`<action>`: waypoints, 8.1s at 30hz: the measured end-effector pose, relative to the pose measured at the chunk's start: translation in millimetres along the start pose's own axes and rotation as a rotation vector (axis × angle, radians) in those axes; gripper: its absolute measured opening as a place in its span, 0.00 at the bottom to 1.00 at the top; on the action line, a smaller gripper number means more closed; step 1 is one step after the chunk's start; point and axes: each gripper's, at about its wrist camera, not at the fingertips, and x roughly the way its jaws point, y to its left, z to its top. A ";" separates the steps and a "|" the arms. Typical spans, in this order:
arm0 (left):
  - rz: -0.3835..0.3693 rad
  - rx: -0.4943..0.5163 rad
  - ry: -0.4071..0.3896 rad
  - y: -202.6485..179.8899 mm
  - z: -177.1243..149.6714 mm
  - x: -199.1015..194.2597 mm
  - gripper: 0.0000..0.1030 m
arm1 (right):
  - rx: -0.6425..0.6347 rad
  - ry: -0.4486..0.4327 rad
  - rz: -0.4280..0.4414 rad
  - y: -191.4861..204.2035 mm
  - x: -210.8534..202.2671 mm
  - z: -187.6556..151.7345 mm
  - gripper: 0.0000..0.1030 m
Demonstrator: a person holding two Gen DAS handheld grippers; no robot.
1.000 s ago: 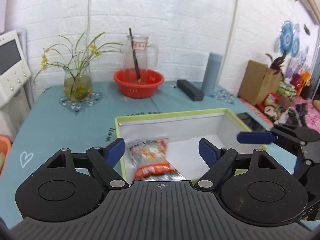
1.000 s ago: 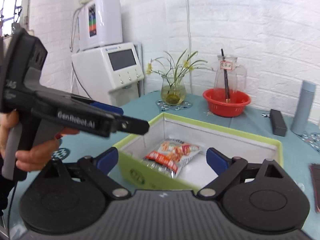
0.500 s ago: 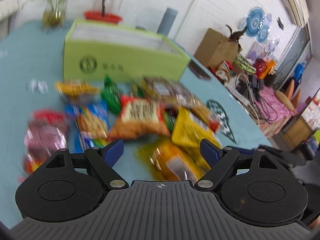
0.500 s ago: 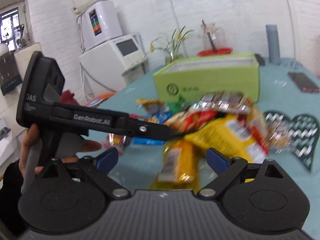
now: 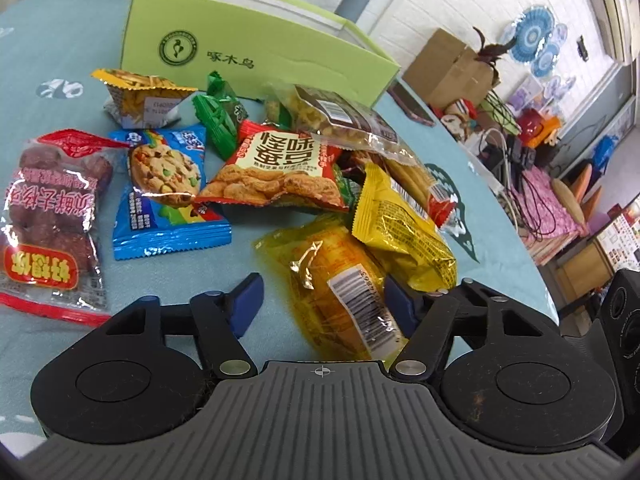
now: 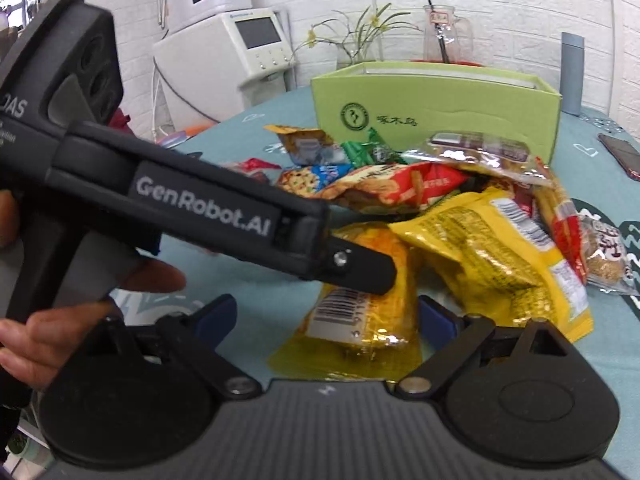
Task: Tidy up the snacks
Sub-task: 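Grasp the yellow bread bag with the left gripper and lift it, then carry the bread bag into the green box and open the left gripper, then grasp the yellow chip bag with the left gripper and lift it, then lower the chip bag into the green box and open the left gripper, then grasp the red broad-bean snack bag with the left gripper and lift it, then drop the red bag into the green box by opening the left gripper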
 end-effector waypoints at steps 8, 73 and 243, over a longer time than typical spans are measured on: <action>0.028 -0.053 -0.024 18.5 -13.3 -32.1 0.40 | -0.042 -0.007 0.059 26.3 1.7 0.1 0.91; 0.011 0.168 -0.193 -16.9 128.3 0.0 0.66 | 0.039 -0.137 -0.041 -95.3 -33.9 81.3 1.00; 0.027 0.150 -0.186 -46.5 225.1 43.4 0.06 | -0.080 -0.172 -0.095 -118.6 52.3 183.9 0.66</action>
